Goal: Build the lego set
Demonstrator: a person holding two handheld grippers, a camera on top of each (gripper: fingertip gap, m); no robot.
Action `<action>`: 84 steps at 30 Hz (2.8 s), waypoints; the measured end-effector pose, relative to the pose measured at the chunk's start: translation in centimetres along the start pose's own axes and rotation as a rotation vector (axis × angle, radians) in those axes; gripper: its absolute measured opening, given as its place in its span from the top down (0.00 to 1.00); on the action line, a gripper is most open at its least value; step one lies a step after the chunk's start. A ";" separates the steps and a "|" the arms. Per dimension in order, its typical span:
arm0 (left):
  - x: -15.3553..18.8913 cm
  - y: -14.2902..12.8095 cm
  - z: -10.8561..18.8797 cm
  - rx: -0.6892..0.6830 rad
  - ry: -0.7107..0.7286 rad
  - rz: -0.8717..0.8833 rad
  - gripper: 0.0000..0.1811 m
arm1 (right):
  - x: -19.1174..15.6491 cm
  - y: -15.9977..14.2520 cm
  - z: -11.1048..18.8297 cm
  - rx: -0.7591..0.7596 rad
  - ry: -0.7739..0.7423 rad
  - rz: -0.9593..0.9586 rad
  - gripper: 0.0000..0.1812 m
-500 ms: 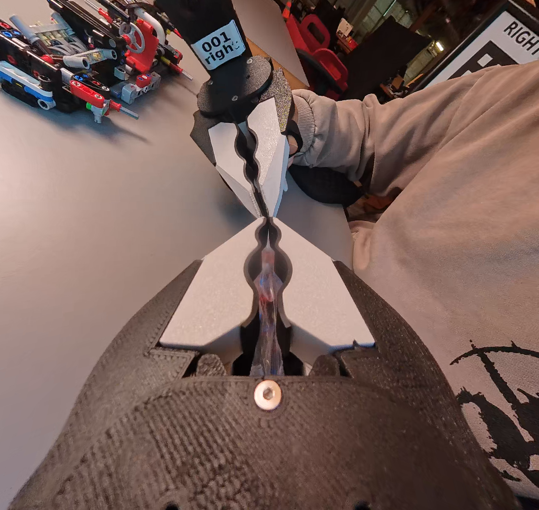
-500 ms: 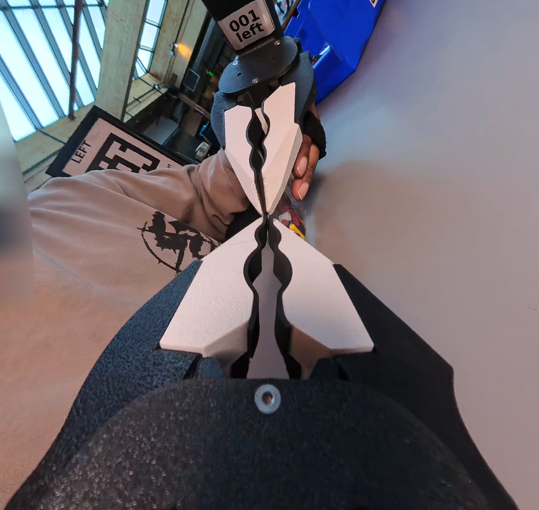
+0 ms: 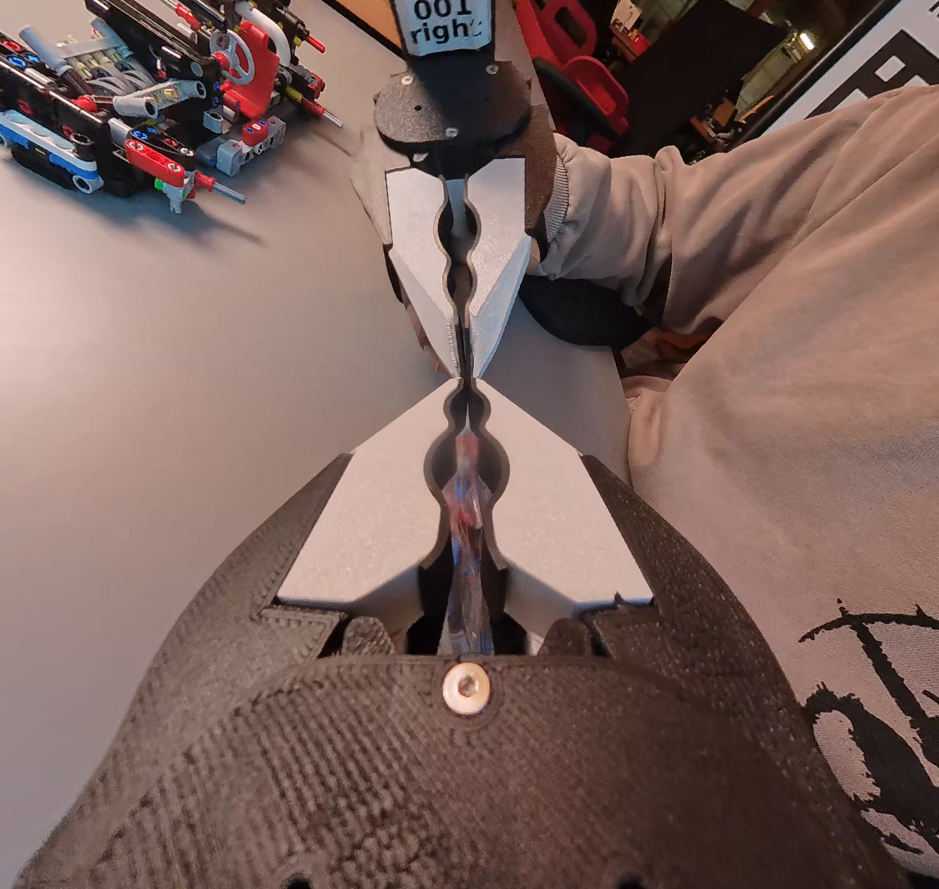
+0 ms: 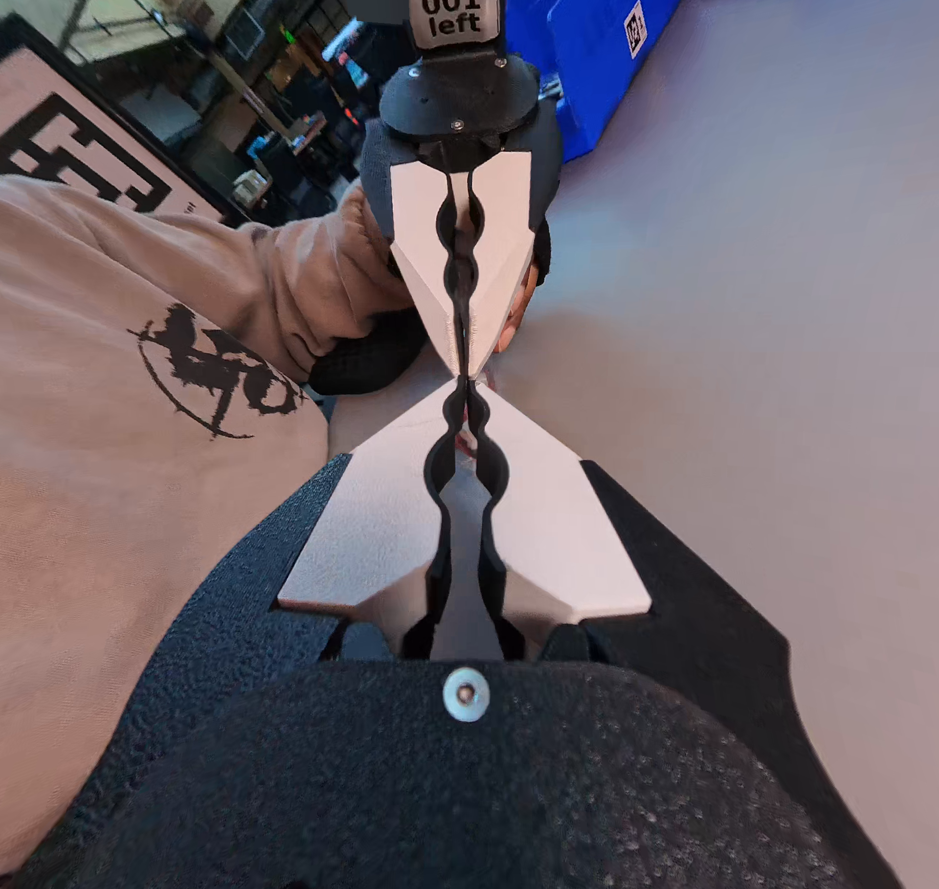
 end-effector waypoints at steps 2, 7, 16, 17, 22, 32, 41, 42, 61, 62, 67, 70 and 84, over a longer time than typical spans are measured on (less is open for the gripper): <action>0.0 -0.2 -0.1 -0.015 0.003 0.005 1.00 | -0.2 -0.2 -0.1 -0.039 -0.063 0.135 1.00; 0.2 -0.2 -0.4 -0.032 0.025 -0.030 1.00 | -0.8 -0.3 0.0 -0.083 -0.131 0.261 1.00; 0.8 -0.2 -0.4 -0.046 0.041 -0.091 1.00 | -1.2 -0.2 0.0 -0.085 -0.110 0.245 1.00; 0.8 -0.2 -0.4 -0.048 0.037 -0.091 1.00 | -1.2 -0.3 0.0 -0.086 -0.105 0.241 1.00; 0.9 -0.2 -0.3 -0.063 0.039 -0.096 1.00 | -1.3 -0.2 -0.1 -0.076 -0.096 0.216 1.00; -2.5 -0.9 1.3 -0.066 0.190 0.051 1.00 | -2.3 -1.5 -1.2 -0.125 -0.404 1.028 1.00; -0.7 0.2 1.6 0.011 0.082 -0.019 1.00 | -2.1 -0.6 -0.1 -0.009 -0.410 0.932 1.00; -0.5 0.3 1.6 0.015 0.074 -0.025 1.00 | -2.2 -0.5 -0.1 -0.006 -0.406 0.918 1.00; 3.1 1.7 -1.4 0.137 0.019 -0.314 0.81 | -6.4 5.7 -0.1 -0.138 -0.436 0.835 1.00; 2.7 1.4 -1.6 0.130 0.032 -0.309 0.81 | -6.2 5.9 -0.3 -0.136 -0.436 0.831 1.00; 2.0 -0.1 -1.9 0.070 0.008 -0.262 0.84 | -4.9 5.5 -1.0 -0.231 -0.435 0.756 1.00; 1.6 -0.2 -1.1 0.059 -0.005 -0.231 0.87 | -4.5 5.3 -0.8 -0.229 -0.427 0.710 1.00; 0.6 0.1 -0.1 0.046 0.085 -0.226 0.99 | -3.5 4.4 -0.5 -0.218 -0.410 0.654 1.00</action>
Point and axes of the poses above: each gripper's, where its closed fingertips meet, z back along the fingers, y out of its top, x = y × z across the jaws, the point moved 5 cm from there along z, back along the fingers, and after that the axes turned 2 degrees about -z, right-handed, at the moved point
